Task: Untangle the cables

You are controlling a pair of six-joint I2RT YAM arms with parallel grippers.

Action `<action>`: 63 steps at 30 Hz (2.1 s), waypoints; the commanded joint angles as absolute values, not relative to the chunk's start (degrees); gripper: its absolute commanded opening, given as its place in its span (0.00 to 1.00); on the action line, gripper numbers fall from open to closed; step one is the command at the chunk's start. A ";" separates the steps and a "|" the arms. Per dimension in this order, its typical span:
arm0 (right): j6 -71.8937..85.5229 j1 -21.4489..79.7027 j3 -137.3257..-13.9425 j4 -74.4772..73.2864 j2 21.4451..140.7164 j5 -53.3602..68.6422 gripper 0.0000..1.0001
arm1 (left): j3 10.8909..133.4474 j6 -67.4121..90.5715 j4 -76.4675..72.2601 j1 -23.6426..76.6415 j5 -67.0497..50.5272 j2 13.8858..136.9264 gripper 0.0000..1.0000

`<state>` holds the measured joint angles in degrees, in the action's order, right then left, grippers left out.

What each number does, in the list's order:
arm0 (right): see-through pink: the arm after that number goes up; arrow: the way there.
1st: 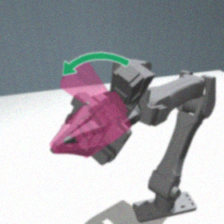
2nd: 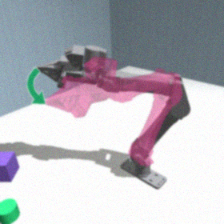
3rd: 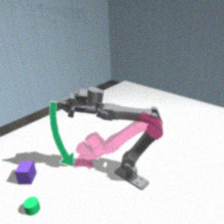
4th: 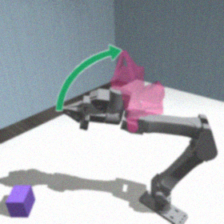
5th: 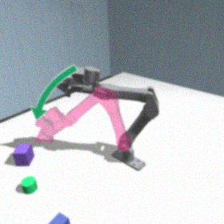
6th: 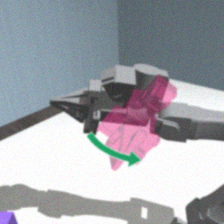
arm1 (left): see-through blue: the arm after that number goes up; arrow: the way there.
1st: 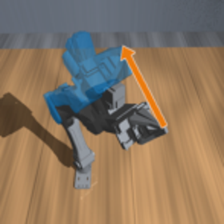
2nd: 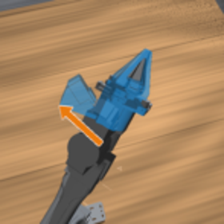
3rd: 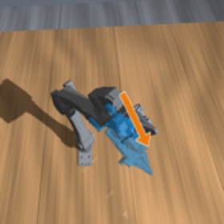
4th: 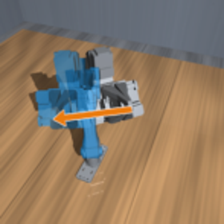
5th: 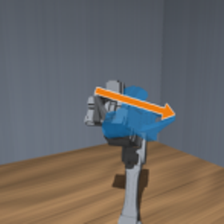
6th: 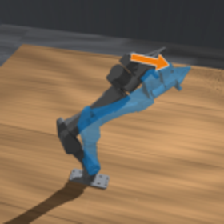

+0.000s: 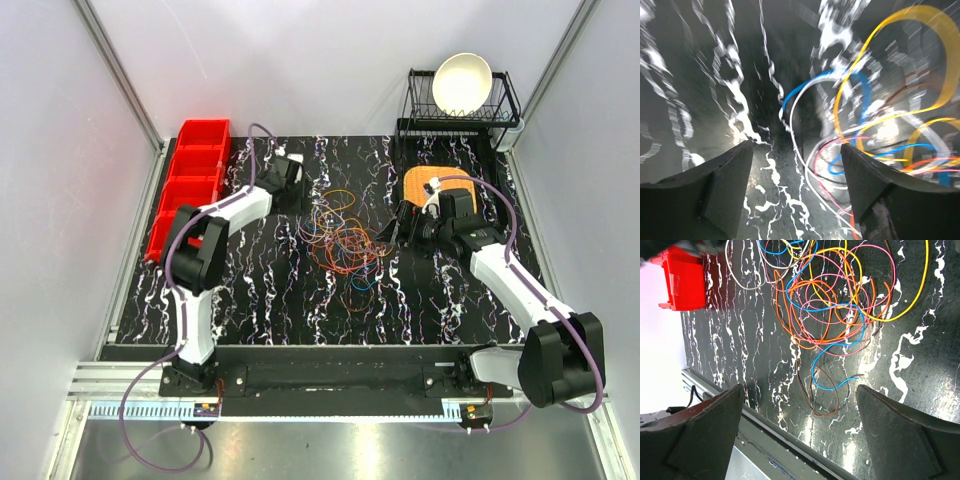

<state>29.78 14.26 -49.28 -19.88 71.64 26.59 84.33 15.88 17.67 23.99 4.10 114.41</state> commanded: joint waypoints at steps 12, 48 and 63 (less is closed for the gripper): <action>28.57 14.77 -51.68 -20.30 74.62 26.54 0.98 | 82.00 17.49 9.75 24.00 0.35 115.40 0.49; 38.48 14.77 -48.60 -21.44 58.89 26.20 0.98 | 95.72 19.32 31.63 15.83 6.42 79.63 0.00; 38.23 14.85 -59.67 -26.63 66.08 26.36 0.99 | 114.68 14.07 34.01 10.37 24.86 97.88 0.00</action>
<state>38.70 14.26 -56.16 -26.22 61.98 26.00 107.31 16.25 36.27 11.33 18.92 91.39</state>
